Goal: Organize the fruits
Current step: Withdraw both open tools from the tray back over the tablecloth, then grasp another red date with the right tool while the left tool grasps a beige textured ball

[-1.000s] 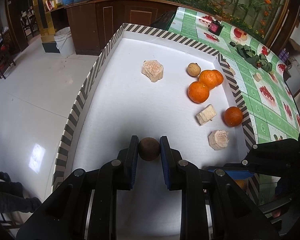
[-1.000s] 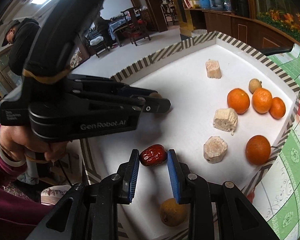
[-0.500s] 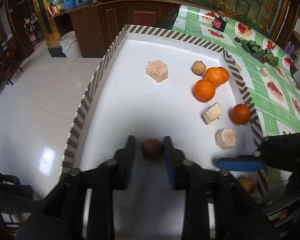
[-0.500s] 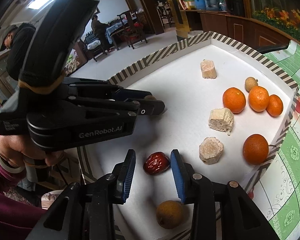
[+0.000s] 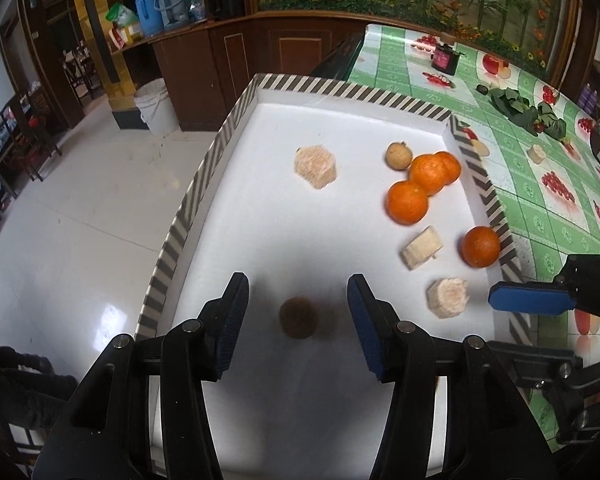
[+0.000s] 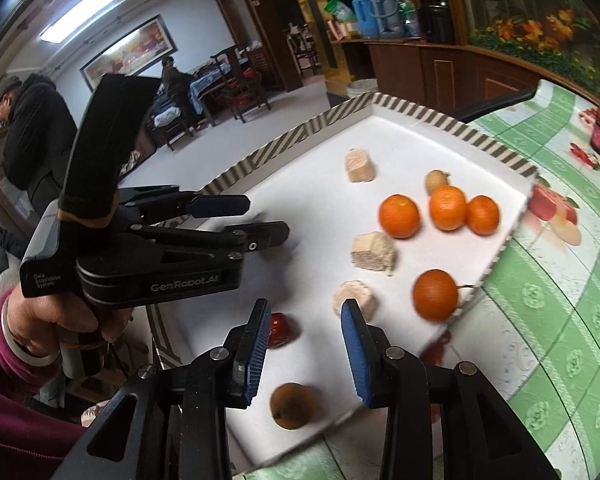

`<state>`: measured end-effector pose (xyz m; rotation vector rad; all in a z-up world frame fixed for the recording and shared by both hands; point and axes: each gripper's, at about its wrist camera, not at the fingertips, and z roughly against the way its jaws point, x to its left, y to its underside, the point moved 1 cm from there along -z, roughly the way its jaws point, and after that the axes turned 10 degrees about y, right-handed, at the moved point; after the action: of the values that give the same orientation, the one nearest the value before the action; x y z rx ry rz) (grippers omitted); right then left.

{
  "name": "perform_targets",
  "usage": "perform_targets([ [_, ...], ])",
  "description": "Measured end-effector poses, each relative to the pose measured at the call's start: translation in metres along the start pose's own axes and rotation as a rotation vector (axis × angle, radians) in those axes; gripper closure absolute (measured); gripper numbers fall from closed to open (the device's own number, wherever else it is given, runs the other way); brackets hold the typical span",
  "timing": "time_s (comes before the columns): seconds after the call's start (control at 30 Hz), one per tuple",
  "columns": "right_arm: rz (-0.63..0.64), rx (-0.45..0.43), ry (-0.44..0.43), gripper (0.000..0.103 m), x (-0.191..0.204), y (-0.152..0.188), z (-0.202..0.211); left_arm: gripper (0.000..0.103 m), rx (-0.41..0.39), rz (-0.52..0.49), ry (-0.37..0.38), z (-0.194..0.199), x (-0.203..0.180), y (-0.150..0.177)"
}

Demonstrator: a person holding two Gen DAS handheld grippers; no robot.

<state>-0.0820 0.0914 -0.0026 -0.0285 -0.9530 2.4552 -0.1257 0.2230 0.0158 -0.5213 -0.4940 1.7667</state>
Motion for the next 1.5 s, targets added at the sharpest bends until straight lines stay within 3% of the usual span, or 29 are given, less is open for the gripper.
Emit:
perform_targets([
  [0.3,-0.07,-0.034,0.05,0.068,-0.036,0.013,0.026,0.051,-0.024,-0.037,0.061,0.0,-0.036,-0.016],
  [0.4,-0.105,-0.041,0.084,0.068,-0.055,0.022,0.038,0.051,-0.012,-0.052,0.126,-0.004,-0.057,-0.024],
  [0.5,-0.144,-0.032,0.142,0.068,-0.082,0.038,0.05,0.051,0.012,-0.06,0.185,-0.011,-0.077,-0.032],
  [0.87,-0.354,-0.034,0.369,0.068,-0.21,0.069,0.089,0.051,0.018,-0.175,0.274,-0.033,-0.16,-0.067],
  [1.23,-0.48,-0.026,0.482,0.068,-0.323,0.059,0.101,0.052,0.017,-0.239,0.364,-0.071,-0.233,-0.109],
  [1.5,-0.61,-0.11,0.551,0.068,-0.398,0.037,0.108,0.052,0.049,-0.248,0.376,-0.115,-0.263,-0.135],
])
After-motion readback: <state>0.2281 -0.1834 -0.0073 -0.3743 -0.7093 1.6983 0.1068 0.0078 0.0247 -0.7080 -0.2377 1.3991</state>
